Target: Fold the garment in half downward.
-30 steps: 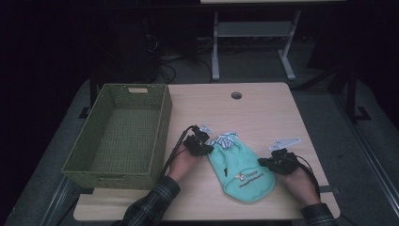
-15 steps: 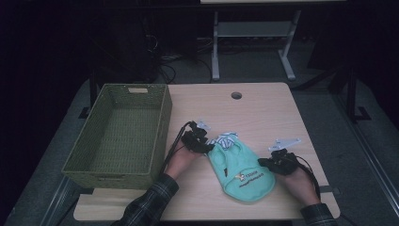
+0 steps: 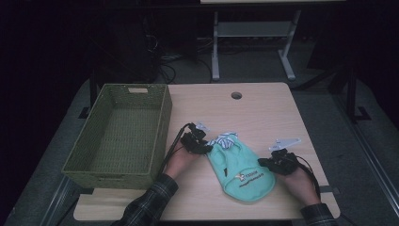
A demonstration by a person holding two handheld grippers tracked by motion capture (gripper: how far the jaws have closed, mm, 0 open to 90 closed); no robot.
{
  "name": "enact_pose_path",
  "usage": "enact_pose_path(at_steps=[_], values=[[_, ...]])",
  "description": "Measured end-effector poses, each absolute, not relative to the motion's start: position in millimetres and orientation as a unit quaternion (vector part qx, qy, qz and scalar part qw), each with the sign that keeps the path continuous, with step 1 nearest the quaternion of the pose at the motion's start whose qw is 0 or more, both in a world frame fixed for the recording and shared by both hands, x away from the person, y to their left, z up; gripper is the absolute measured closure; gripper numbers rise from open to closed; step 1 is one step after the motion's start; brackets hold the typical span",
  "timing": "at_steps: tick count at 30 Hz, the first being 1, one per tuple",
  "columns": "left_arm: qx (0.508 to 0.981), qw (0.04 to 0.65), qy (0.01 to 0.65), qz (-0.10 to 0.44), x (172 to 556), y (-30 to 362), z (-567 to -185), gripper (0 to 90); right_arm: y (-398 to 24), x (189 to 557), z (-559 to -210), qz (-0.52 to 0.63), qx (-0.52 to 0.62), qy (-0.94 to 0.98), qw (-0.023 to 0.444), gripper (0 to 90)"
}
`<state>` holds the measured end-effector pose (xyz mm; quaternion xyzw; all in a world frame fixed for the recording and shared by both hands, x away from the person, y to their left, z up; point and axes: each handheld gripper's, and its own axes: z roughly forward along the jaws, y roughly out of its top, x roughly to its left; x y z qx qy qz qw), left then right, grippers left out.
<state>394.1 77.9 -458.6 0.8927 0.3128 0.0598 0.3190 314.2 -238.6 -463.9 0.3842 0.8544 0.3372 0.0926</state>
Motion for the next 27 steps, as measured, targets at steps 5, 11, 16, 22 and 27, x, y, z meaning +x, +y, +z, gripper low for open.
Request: enact_pose_path(at_steps=[5, 11, 16, 22, 27], values=[[0.893, 0.321, 0.313, 0.05, 393.3, 76.5, -458.5, 79.5, -239.1, 314.7, -464.0, 0.339, 0.386, 0.853, 0.091, 89.5], [0.894, 0.317, 0.311, 0.056, 391.7, 74.8, -458.1, 80.8, -238.9, 315.8, -461.7, 0.342, 0.394, 0.849, 0.078, 88.9], [0.894, 0.317, 0.313, 0.051, 392.6, 75.9, -458.0, 80.9, -229.2, 315.5, -451.9, 0.362, 0.387, 0.843, 0.09, 89.6], [0.893, 0.319, 0.314, 0.05, 392.7, 76.1, -458.4, 80.9, -208.1, 317.3, -444.5, 0.385, 0.366, 0.842, 0.095, 89.8], [0.892, 0.323, 0.313, 0.052, 393.1, 76.7, -459.0, 80.9, -188.7, 319.4, -444.0, 0.393, 0.353, 0.845, 0.081, 89.7]])
